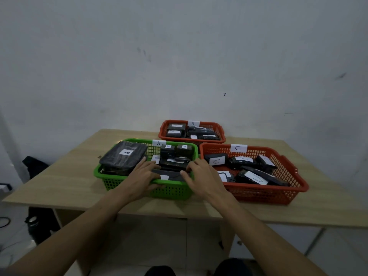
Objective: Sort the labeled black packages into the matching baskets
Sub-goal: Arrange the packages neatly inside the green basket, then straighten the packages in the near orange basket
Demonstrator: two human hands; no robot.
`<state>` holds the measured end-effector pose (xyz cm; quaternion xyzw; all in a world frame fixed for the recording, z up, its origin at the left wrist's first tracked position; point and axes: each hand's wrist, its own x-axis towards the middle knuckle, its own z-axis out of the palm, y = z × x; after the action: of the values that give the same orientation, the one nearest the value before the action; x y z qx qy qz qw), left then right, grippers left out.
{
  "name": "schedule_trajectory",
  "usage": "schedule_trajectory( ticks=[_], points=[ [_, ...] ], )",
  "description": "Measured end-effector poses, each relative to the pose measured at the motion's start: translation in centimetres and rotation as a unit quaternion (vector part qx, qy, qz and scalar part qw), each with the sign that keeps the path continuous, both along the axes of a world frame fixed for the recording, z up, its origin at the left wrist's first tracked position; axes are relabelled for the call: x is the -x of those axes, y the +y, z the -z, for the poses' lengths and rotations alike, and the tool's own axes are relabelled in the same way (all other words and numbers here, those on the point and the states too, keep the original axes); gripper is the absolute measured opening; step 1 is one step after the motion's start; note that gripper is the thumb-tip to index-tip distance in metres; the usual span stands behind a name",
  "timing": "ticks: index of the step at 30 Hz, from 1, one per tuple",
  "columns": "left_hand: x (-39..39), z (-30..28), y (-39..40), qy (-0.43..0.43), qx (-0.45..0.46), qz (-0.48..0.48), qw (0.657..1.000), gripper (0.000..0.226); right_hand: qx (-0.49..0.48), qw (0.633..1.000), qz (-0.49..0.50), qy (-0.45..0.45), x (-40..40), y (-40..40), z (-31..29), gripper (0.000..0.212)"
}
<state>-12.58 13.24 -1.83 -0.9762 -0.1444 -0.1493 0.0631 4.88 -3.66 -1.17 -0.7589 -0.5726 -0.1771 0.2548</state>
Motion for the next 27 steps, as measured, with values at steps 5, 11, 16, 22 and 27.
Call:
schedule_trajectory(
  ticks=[5, 11, 16, 22, 27],
  points=[
    [-0.7, -0.2, -0.4, -0.008, 0.037, 0.001, 0.999, 0.046, -0.007, 1.0, 0.021, 0.014, -1.7, -2.3, 0.0, 0.031],
    [-4.9, -2.1, -5.0, -0.061, 0.113, 0.054, 0.99, 0.083, -0.047, 0.995, 0.076, 0.052, -5.0, -5.5, -0.5, 0.013],
    [-11.4, -2.9, -8.5, -0.106, 0.103, 0.096, 0.984, 0.058, -0.044, 0.987, 0.136, 0.08, -9.3, -8.2, -1.2, 0.013],
    [-20.1, -3.3, -8.5, -0.075, 0.095, 0.08, 0.989, 0.033, -0.004, 0.984, 0.161, 0.073, -13.5, -9.1, -1.9, 0.012],
    [-25.8, -2.8, -5.9, 0.009, 0.084, 0.021, 0.996, 0.029, 0.046, 0.985, 0.157, 0.05, -16.7, -6.8, -2.3, 0.023]
  ],
)
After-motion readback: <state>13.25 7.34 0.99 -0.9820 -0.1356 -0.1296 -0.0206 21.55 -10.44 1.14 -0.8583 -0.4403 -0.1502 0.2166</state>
